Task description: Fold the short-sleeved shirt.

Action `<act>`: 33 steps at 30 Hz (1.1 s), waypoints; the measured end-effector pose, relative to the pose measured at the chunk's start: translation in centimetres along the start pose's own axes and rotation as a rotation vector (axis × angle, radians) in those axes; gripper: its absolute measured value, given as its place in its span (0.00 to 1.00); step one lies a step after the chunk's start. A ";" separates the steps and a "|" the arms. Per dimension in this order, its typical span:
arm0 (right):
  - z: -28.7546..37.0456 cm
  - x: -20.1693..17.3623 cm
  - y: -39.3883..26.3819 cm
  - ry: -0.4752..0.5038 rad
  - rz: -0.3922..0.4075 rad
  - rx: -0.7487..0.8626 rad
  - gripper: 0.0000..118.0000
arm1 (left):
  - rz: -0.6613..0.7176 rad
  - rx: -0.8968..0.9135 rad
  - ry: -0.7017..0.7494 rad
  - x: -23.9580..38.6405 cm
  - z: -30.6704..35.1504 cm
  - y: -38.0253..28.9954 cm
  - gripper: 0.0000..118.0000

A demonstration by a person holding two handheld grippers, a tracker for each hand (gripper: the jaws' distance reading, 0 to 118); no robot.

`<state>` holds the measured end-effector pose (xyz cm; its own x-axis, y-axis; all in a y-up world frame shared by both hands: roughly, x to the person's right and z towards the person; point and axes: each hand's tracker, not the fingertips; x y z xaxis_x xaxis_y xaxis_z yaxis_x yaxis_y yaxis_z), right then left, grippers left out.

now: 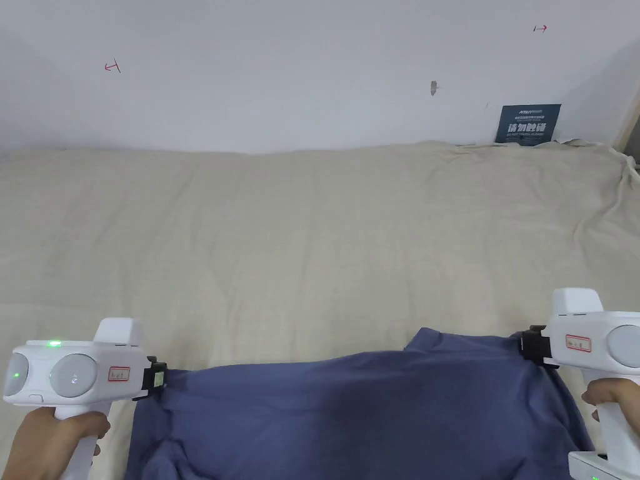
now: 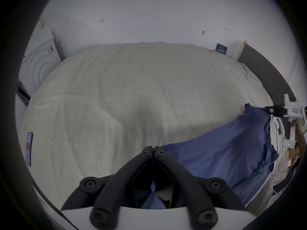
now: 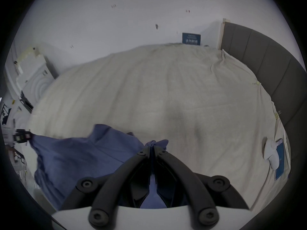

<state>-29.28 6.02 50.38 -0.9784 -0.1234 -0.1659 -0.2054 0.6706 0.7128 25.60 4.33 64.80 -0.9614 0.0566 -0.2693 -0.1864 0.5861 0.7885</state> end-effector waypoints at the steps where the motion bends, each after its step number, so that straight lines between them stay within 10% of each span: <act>1: 1.8 0.0 -0.1 0.016 -0.002 0.018 0.03 | 0.006 0.004 0.004 0.4 0.7 -0.5 0.00; 14: 16.4 0.9 -8.7 0.117 -0.068 0.102 0.03 | 0.043 0.049 -0.004 -1.5 8.5 -7.0 0.00; 33: 10.1 2.3 -22.9 0.008 -0.257 -0.152 0.03 | 0.045 -0.184 0.048 -1.1 6.3 -20.2 0.00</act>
<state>-26.60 -2.22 26.83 -0.8941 -0.2810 -0.3487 -0.4466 0.4994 0.7424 31.70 -2.51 45.70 -0.9773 0.0378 -0.2085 -0.1729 0.4265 0.8878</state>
